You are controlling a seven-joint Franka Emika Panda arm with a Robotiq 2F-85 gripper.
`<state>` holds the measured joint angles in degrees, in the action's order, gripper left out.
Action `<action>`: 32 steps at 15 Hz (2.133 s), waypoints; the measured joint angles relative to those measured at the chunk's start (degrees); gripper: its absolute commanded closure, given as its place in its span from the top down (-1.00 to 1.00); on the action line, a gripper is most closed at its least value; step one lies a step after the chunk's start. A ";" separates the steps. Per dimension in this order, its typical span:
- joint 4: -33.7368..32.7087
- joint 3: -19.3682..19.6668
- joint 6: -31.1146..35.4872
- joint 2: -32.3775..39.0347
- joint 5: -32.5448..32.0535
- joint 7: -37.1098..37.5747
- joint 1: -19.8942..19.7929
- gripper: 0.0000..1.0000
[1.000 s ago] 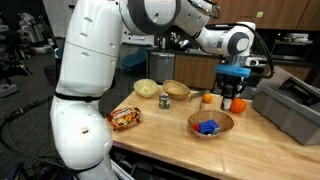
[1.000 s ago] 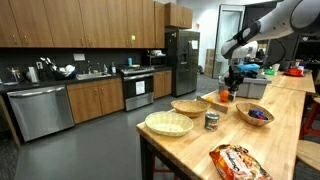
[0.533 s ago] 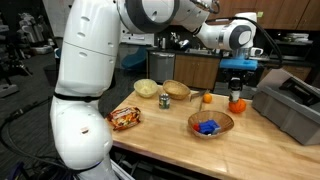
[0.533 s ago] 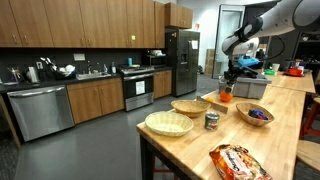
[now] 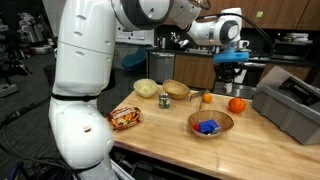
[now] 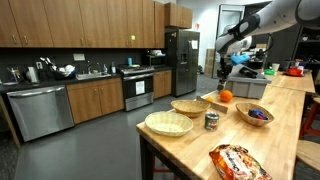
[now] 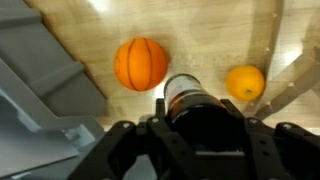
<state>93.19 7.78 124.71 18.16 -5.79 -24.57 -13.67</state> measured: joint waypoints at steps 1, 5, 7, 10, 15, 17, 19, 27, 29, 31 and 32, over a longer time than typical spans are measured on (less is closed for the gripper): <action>0.71 -1.09 -0.04 -0.36 -0.42 0.00 1.40 -0.40; 1.54 -4.26 -0.17 -1.74 -3.28 0.29 6.91 -0.40; 1.53 -5.03 -0.29 -2.82 -5.11 0.43 8.73 -0.40; 1.62 -5.77 -0.96 -4.37 -6.83 0.41 10.29 -0.40; 4.10 -7.50 -1.65 -5.87 -7.43 0.31 11.64 -0.40; 5.97 -8.28 -1.79 -6.31 -7.43 0.27 11.96 -0.40; 7.97 -8.90 -1.86 -6.63 -7.43 0.25 12.30 -0.40; 13.89 -9.80 -2.84 -7.27 -7.43 0.35 13.29 -0.40; 14.83 -9.80 -3.32 -7.26 -7.43 0.40 13.31 -0.40; 15.57 -9.80 -3.49 -7.15 -7.43 0.69 13.31 -0.40; 15.82 -9.79 -3.49 -7.05 -7.39 1.00 13.31 -0.40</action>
<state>109.01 -2.01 121.22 11.11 -13.18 -23.58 -0.36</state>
